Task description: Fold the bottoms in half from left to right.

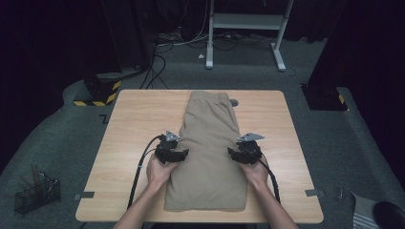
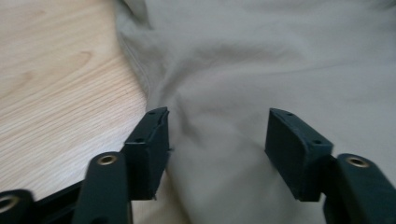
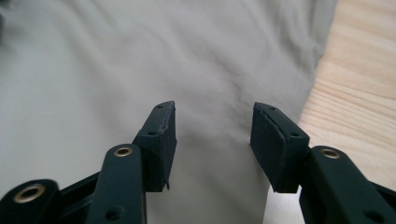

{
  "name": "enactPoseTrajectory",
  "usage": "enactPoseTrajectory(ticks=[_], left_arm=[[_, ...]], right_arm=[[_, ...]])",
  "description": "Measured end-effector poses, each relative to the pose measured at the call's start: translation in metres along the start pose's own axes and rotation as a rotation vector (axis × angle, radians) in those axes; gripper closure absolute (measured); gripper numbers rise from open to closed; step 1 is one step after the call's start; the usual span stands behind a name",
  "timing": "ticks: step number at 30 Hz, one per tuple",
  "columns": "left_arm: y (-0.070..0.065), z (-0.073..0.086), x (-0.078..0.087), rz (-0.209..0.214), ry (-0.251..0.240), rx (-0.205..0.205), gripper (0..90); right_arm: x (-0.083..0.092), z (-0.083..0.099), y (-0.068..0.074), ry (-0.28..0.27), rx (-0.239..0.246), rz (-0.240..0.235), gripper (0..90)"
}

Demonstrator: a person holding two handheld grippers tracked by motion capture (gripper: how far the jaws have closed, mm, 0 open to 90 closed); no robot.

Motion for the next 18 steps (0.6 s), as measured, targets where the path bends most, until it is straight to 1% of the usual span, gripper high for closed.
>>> enactPoseTrajectory(ticks=[1,2,3,4,5,7,8,9,11,13,15,18], left_arm=[[0.001,0.002,0.006,0.013,-0.009,0.008,37.3],[0.000,0.006,0.015,0.042,-0.014,0.032,35.7],[-0.001,0.009,0.018,0.057,-0.013,0.033,34.9],[-0.005,0.014,0.023,0.056,-0.002,0.008,34.7],[-0.008,0.017,0.024,0.049,0.004,-0.008,34.7],[-0.012,0.025,0.025,0.028,0.030,-0.033,34.9],[-0.013,0.028,0.023,0.020,0.039,-0.039,34.9],[-0.013,0.031,0.021,0.018,0.048,-0.033,35.0],[-0.012,0.035,0.017,0.013,0.061,-0.015,35.0],[-0.012,0.037,0.014,0.006,0.075,-0.003,34.5],[-0.013,0.038,0.013,-0.013,0.069,-0.011,33.8],[-0.015,0.037,0.011,-0.032,0.067,-0.030,33.4]], right_arm=[[0.012,0.003,0.003,-0.031,-0.010,-0.016,50.7],[0.019,0.006,0.006,-0.044,-0.016,-0.019,50.6],[0.029,0.010,0.012,-0.059,-0.024,-0.024,50.6],[0.033,0.013,0.015,-0.060,-0.028,-0.030,50.5],[0.037,0.018,0.020,-0.049,-0.029,-0.032,50.4],[0.039,0.024,0.027,-0.032,-0.019,-0.032,50.1],[0.037,0.027,0.030,-0.020,-0.019,-0.031,49.9],[0.035,0.029,0.032,-0.005,-0.009,-0.026,49.6],[0.028,0.033,0.034,0.025,-0.010,-0.004,48.1],[0.024,0.035,0.033,0.041,-0.024,0.004,47.6],[0.022,0.038,0.031,0.049,-0.030,0.017,47.4],[0.022,0.040,0.028,0.051,-0.022,0.045,47.3]])
Point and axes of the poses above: each handheld gripper's, and its own axes: x roughly backward along the jaws, z roughly out of its underside, y roughly to its left, the point moved 1 cm from there along -x, roughly forward along the jaws, and after that the axes turned 7 degrees about -z, right-handed, at the moved point
